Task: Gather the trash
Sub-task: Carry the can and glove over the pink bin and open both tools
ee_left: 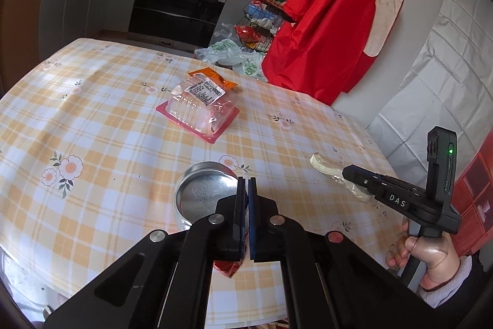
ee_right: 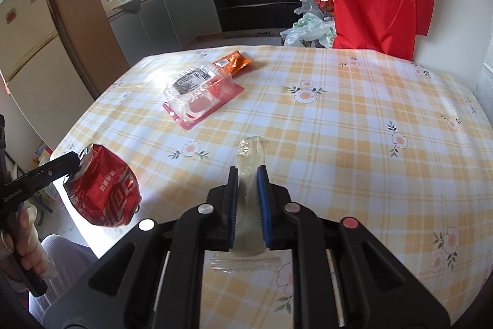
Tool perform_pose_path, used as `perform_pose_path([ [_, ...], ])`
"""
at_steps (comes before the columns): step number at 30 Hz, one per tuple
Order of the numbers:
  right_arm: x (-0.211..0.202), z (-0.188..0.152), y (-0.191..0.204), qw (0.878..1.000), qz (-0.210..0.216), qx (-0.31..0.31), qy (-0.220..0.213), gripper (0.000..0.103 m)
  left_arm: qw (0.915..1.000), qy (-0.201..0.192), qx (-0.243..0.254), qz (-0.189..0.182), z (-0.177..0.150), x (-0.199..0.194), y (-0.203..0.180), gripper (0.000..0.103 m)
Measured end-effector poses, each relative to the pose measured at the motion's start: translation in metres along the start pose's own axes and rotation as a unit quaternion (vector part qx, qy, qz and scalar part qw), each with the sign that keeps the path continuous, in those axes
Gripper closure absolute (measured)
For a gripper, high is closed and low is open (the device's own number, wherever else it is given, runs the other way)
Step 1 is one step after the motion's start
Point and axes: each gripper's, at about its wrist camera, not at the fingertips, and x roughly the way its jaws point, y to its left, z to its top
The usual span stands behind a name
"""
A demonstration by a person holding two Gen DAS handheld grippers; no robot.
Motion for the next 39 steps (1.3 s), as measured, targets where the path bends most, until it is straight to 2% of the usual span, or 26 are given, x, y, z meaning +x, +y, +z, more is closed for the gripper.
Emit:
perform_pose_path([
  [9,-0.05,-0.004,0.02,0.999,0.015,0.0,-0.035,0.087,0.9993,-0.021,0.026,-0.017,0.004,-0.041,-0.022,0.101],
  [15,-0.093,-0.008,0.036,0.998,0.021,-0.008,-0.063,0.087,0.9976,-0.033,0.048,-0.036,-0.004,-0.079,-0.045,0.101],
  [24,-0.154,-0.028,0.059,0.994,0.029,-0.015,-0.099,0.087,0.9949,-0.026,0.076,-0.061,-0.041,-0.124,-0.075,0.101],
  [30,-0.183,-0.042,0.069,0.993,0.035,-0.014,-0.113,0.087,0.9935,0.004,0.08,-0.081,-0.069,-0.14,-0.086,0.1],
  [32,-0.191,-0.047,0.072,0.992,0.037,-0.013,-0.117,0.087,0.9936,0.01,0.077,-0.082,-0.074,-0.143,-0.086,0.074],
  [33,-0.194,-0.049,0.073,0.992,0.038,-0.012,-0.118,0.087,0.9944,0.0,0.07,-0.079,-0.075,-0.149,-0.084,0.044],
  [34,-0.197,-0.05,0.075,0.992,0.04,-0.012,-0.119,0.087,0.9948,-0.012,0.063,-0.079,-0.074,-0.155,-0.081,0.033],
  [35,-0.202,-0.053,0.077,0.992,0.041,-0.011,-0.121,0.087,0.9952,-0.021,0.057,-0.077,-0.072,-0.161,-0.078,0.03],
  [37,-0.208,-0.057,0.081,0.991,0.042,-0.012,-0.124,0.087,0.996,-0.03,0.05,-0.067,-0.066,-0.17,-0.073,0.015],
  [39,-0.216,-0.063,0.088,0.991,0.043,-0.014,-0.129,0.087,0.9974,-0.055,0.037,-0.029,-0.062,-0.182,-0.063,0.008],
])
